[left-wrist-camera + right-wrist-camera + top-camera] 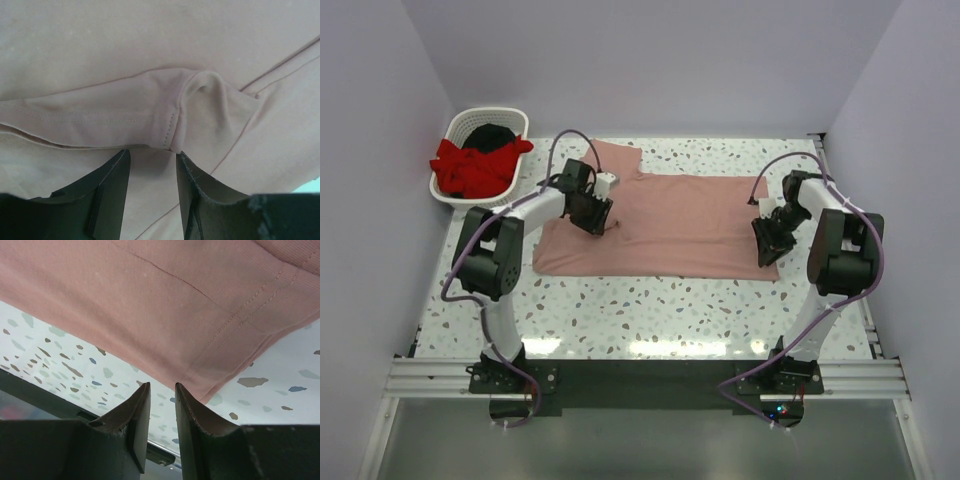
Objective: Fold and stack the t-shirts
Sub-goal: Fold the tshirt
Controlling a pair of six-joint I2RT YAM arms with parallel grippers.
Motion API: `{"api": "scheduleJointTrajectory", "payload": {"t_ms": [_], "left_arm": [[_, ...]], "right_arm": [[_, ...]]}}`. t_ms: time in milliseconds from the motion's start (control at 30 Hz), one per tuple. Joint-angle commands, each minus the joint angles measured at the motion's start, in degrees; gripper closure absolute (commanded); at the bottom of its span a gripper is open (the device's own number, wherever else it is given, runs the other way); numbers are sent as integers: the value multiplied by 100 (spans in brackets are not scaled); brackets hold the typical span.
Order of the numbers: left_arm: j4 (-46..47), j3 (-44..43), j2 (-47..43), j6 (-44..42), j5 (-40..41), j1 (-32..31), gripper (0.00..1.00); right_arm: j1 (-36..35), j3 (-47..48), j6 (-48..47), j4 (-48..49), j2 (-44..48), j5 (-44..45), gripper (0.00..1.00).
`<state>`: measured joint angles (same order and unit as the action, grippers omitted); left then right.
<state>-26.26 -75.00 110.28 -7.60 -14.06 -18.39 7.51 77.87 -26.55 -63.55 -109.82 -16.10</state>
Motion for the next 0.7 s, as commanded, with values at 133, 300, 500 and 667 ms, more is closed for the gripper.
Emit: {"api": "scheduleJointTrajectory", "payload": {"t_ms": [133,300,500,667], "left_arm": [[-81,-953,318,-269,440,-103,81],[-142,-1674,696,-374,343,-147,100],[33,-2290,1171,-462,273,-165,100],[279,-2283,1137,-673,395,-156,58]], "right_arm": [[-4,168,97,88,101,-43,70],[-4,97,88,132,92,10,71],[-4,97,88,123,92,36,71],[-4,132,79,80,92,28,70]]}}
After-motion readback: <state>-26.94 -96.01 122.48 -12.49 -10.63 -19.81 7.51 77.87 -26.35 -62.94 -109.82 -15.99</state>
